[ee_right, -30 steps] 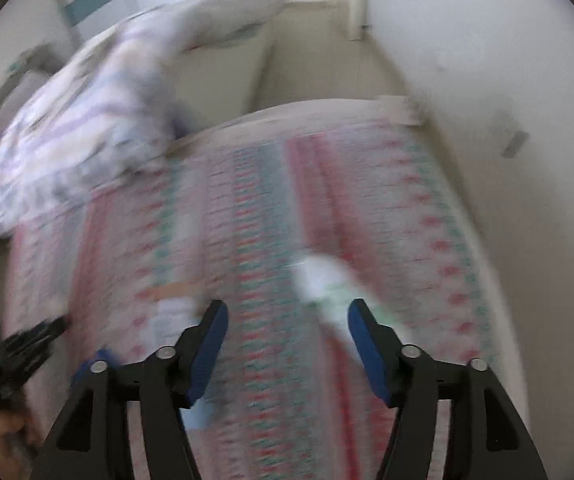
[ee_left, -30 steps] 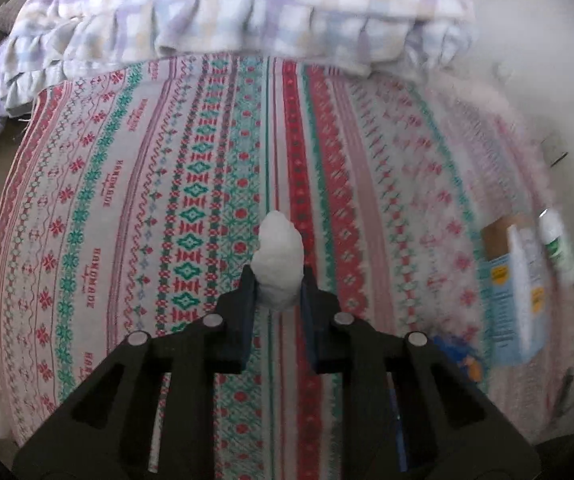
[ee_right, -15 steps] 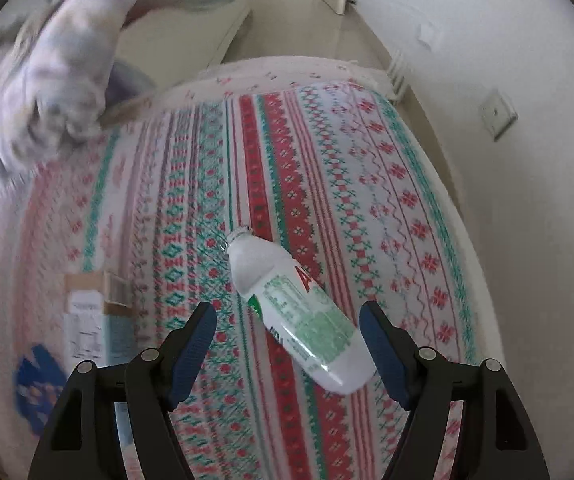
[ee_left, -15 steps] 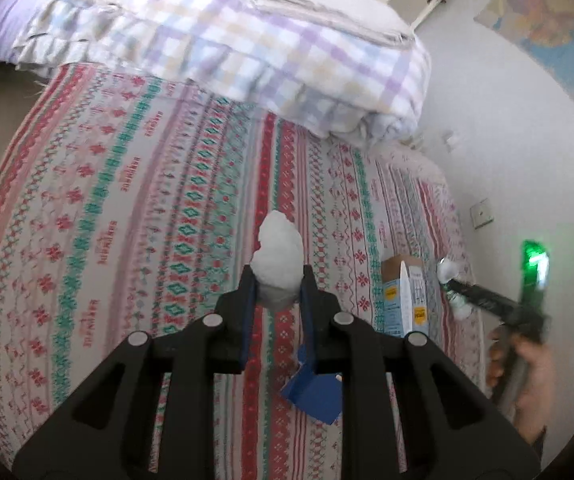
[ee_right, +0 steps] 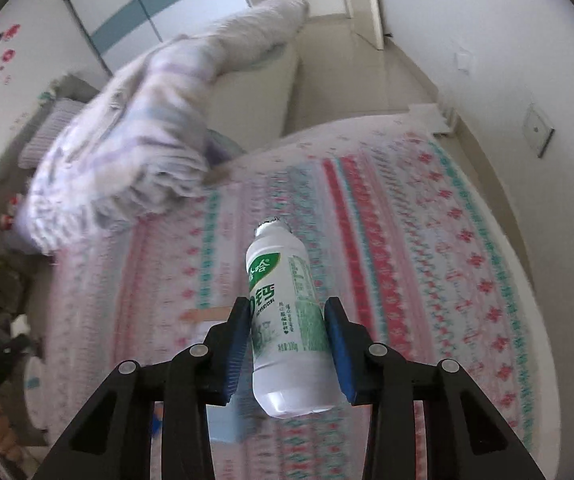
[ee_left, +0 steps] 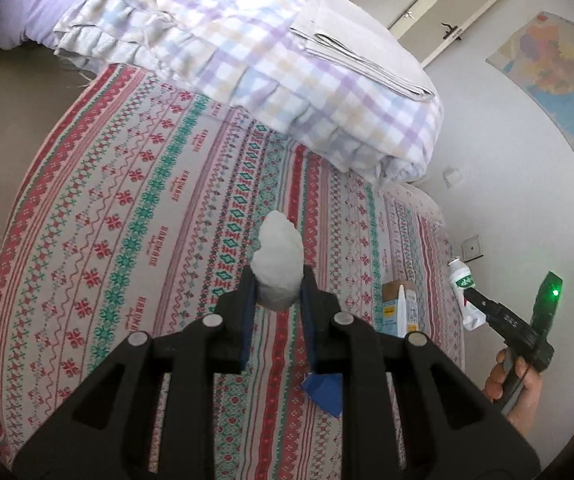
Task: Collect trash
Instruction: 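Carry the tissue and bottle over the wastebasket and open both grippers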
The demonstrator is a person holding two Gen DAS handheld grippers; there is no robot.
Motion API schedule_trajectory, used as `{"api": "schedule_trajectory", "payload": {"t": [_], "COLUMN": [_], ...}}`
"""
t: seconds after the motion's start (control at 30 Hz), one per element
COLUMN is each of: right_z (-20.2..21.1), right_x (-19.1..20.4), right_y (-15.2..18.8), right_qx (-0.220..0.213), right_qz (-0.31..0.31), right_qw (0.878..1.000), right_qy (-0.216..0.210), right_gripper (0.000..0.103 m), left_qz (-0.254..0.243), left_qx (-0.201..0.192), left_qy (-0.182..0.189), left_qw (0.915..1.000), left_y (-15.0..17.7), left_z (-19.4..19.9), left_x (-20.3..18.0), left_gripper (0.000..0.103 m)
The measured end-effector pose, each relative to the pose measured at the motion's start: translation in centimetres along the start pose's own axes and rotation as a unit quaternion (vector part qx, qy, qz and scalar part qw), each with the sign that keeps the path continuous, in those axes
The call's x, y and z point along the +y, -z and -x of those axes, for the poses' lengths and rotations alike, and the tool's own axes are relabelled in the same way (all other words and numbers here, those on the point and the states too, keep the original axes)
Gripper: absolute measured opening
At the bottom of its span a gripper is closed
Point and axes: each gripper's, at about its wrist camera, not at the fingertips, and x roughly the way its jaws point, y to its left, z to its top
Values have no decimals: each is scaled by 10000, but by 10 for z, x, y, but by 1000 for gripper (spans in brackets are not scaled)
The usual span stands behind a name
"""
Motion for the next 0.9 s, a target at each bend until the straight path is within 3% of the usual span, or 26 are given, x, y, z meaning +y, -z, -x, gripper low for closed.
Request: {"api": "schedule_trajectory", "payload": {"t": [0.23, 0.4, 0.53, 0.77, 0.9], "right_z": [4, 1, -4, -29, -44], "right_x": [47, 80, 108, 155, 177], "right_y": [5, 17, 29, 54, 74], "right_qx": [-110, 71, 208, 544, 940], "right_qz": [140, 313, 469, 676, 571], "right_qw": [9954, 9900, 9848, 9779, 9669], "right_qy": [-938, -1374, -1658, -1903, -2300], "right_gripper": [39, 39, 39, 39, 39], "left_qz": [140, -20, 191, 948, 1588], "left_qx": [-17, -107, -231, -462, -859], "left_qy": [-74, -675, -616, -576, -726], "left_qw": [9999, 9977, 9977, 9928, 9809], "left_y": [-1, 1, 1, 6, 21], "left_z": [3, 12, 27, 61, 100], "left_x": [10, 12, 27, 90, 146], "left_gripper": [22, 23, 23, 23, 23]}}
